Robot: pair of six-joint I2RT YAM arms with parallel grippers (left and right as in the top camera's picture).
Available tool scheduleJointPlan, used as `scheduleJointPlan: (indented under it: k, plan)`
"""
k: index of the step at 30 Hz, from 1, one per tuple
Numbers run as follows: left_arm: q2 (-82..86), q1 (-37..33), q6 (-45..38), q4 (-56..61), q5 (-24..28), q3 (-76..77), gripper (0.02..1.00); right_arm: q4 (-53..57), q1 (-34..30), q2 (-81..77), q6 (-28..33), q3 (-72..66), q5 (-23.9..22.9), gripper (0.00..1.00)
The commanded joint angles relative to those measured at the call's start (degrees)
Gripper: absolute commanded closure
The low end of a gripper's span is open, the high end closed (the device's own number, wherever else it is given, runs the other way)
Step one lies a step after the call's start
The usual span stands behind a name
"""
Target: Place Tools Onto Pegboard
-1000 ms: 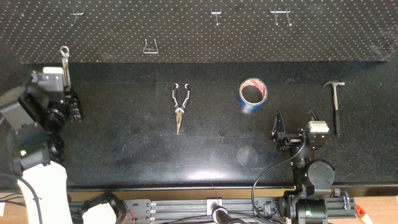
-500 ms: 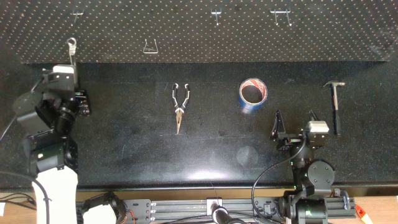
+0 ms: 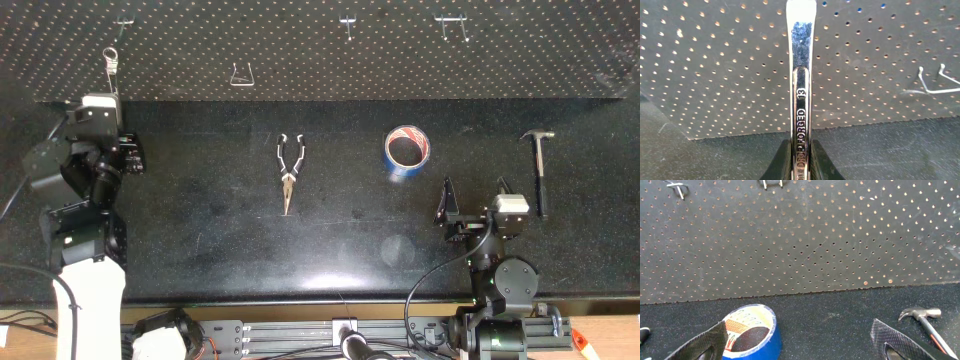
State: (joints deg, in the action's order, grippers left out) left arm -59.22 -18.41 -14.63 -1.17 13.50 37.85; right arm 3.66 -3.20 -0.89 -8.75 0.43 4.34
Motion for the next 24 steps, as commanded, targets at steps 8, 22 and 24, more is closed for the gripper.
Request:
scheduleJointPlan:
  k: [8, 22, 24]
  plan:
    - [-3.4, 0.2, 0.9, 4.9, -1.3, 0.2, 0.993, 0.3, 0.4, 0.3, -0.6, -0.2, -0.5, 0.069]
    - [-6.6, 0.1, 2.4, 7.1, -1.3, 0.3, 0.993, 0.3, 0.4, 0.3, -0.6, -0.2, -0.5, 0.069]
    - [-7.1, 0.1, 2.4, 7.8, -1.3, 0.3, 0.993, 0.3, 0.4, 0.3, -0.6, -0.2, -0.5, 0.069]
